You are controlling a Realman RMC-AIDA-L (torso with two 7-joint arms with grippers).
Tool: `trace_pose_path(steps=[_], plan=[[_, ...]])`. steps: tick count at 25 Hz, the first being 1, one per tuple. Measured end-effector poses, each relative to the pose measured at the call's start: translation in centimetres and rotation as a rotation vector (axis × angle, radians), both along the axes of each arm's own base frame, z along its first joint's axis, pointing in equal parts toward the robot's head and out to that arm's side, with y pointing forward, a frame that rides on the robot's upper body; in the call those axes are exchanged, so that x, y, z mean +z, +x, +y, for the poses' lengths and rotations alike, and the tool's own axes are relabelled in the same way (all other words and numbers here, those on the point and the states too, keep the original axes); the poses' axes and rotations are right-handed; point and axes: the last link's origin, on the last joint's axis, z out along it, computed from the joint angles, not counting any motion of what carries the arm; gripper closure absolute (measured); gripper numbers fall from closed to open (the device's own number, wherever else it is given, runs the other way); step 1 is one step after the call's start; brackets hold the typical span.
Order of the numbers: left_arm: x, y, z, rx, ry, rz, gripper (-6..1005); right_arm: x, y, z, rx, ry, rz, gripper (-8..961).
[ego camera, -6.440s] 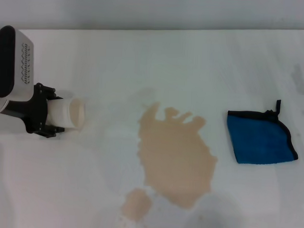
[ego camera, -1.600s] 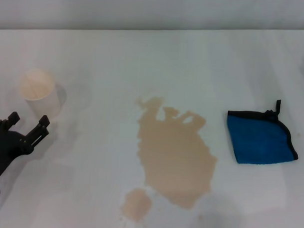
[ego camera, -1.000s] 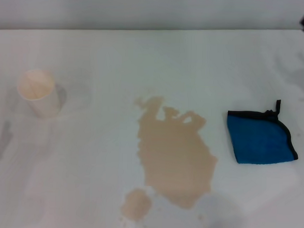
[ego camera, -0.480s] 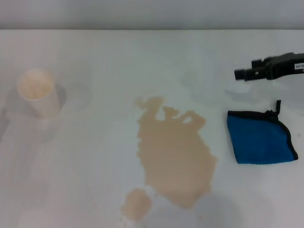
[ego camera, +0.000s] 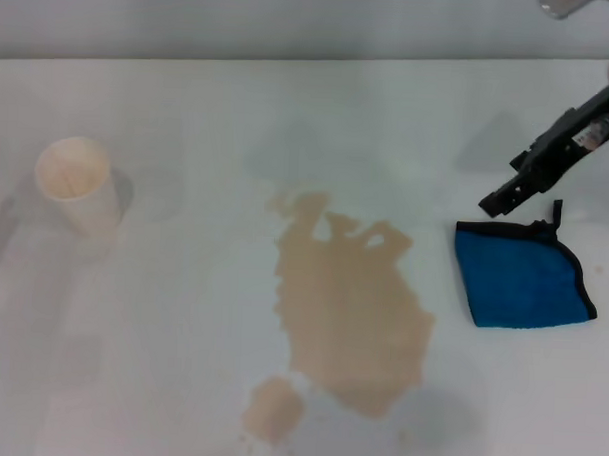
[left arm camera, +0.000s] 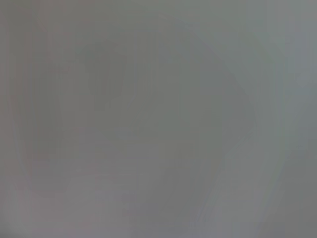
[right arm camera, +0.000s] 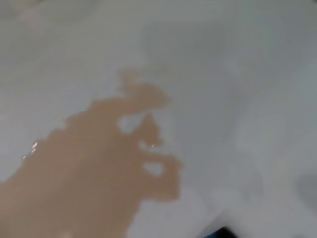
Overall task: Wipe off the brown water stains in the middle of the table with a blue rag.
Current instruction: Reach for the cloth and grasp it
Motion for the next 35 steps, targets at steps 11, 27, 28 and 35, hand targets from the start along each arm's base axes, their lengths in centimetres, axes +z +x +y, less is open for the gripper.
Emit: trace_pose_path(steps=[11, 27, 28, 35], plan=[[0.7, 0.2, 0.6, 0.002, 0.039, -0.013, 137, -3.6, -3.7, -2.0, -0.02, -0.103, -0.297, 121], [0.8, 0.1, 1.2, 0.016, 0.041, -0.014, 137, -7.3, -0.9, -2.3, -0.046, -0.084, -0.439, 139], [0.8, 0.1, 1.2, 0.016, 0.041, -0.014, 138, -7.4, -0.6, -2.4, -0.05, -0.083, -0.436, 140], [0.7, 0.2, 1.5, 0.018, 0.038, -0.014, 138, -7.9, 0.7, -2.5, -0.07, -0.077, -0.428, 148]])
